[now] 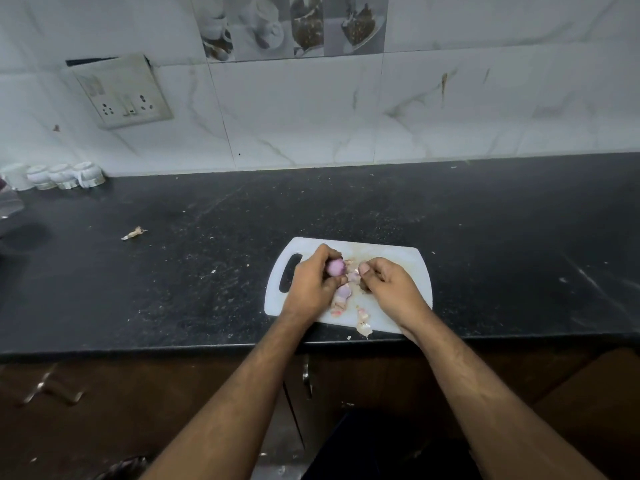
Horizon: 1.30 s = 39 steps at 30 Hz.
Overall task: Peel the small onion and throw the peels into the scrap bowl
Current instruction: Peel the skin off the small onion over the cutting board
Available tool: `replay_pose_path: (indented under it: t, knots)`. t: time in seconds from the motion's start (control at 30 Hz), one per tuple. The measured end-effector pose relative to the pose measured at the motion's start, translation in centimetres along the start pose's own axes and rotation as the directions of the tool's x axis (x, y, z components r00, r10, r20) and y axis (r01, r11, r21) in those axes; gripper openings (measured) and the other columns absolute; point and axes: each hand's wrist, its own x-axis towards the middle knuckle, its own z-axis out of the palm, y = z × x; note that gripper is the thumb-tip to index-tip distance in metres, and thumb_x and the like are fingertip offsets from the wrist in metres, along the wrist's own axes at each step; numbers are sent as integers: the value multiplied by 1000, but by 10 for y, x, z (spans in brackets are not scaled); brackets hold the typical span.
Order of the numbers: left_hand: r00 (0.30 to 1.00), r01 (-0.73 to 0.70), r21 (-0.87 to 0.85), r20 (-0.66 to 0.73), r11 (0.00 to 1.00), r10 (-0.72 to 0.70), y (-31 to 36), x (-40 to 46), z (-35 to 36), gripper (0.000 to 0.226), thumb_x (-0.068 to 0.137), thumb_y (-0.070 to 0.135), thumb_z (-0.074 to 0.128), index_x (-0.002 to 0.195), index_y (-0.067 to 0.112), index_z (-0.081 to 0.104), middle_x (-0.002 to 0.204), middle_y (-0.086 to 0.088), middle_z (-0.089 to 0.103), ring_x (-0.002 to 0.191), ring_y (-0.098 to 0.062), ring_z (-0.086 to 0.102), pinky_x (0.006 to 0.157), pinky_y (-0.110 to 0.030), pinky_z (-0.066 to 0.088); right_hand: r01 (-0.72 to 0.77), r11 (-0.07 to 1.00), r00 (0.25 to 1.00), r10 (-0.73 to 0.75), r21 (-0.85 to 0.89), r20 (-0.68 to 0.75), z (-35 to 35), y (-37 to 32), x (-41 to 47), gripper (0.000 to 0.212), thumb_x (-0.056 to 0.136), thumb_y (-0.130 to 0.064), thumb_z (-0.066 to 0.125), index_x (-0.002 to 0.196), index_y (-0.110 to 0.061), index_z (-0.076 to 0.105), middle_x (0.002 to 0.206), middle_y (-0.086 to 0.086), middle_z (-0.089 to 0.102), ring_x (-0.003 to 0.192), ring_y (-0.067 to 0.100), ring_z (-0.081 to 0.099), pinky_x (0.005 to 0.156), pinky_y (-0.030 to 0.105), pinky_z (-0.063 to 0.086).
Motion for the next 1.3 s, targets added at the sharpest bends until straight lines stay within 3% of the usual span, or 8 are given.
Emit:
replay_pose_path:
  t: [0.2,0.3,0.43,0.63,0.87,0.97,1.23,1.3]
  knots:
    - [999,48,-108,-8,993,-49,0,-6,-3,31,86,10,84,108,20,64,108,7,75,102,-13,73,95,-38,61,23,992,986,-43,-124,-160,6,7,3,21,101,-10,56,112,-21,70,99,-9,75,90,7,69,83,21,54]
    - [998,56,-152,23,987,-53,3,-8,-4,32,86,10,85,108,20,65,110,7,76,105,-13,73,98,-40,60,43,983,983,-74,-179,-170,8,5,0,18,102,-19,57,114,-23,70,103,-13,73,94,3,67,74,9,44]
    - [997,40,-168,64,985,-30,8,-10,-4,34,82,11,88,108,16,66,108,3,76,103,-16,74,97,-38,60,53,995,980,-67,-82,-187,11,4,-1,12,98,-31,65,103,-22,71,93,-11,75,88,3,68,74,16,50]
    - [997,0,-132,76,991,10,12,-13,-4,37,80,8,89,109,11,66,107,4,75,100,-4,70,88,-18,57,21,992,981,-45,-127,-187,17,3,-1,12,98,-32,65,101,-22,71,91,-12,75,87,3,68,74,20,52]
    - [997,-52,-53,61,997,55,7,-12,2,29,86,2,81,109,11,66,106,4,75,99,-8,71,90,-24,58,44,928,998,-60,-371,-31,16,-7,-3,21,106,-32,44,104,-18,60,95,-3,66,84,14,62,69,32,48]
    - [999,-20,-15,-36,1000,19,4,-9,-2,26,89,2,77,109,14,65,106,6,75,100,-8,71,91,-26,58,54,969,996,-69,-240,-52,14,-8,-5,21,106,-25,40,100,-14,57,92,1,64,81,16,59,74,38,49]
    - [998,-48,-2,50,999,48,9,-9,-2,40,81,7,87,117,21,75,121,7,62,112,-5,63,100,-18,51,69,978,982,-101,-196,-161,15,-4,-8,33,106,-21,41,75,-24,53,72,-7,59,69,10,54,62,28,40]
    - [998,-15,-60,58,998,19,9,-8,-5,49,80,3,87,123,21,74,121,4,64,113,-9,66,102,-22,54,85,971,972,-130,-224,-197,16,-1,-7,28,107,-31,45,83,-22,57,79,-9,63,74,10,58,64,25,41]
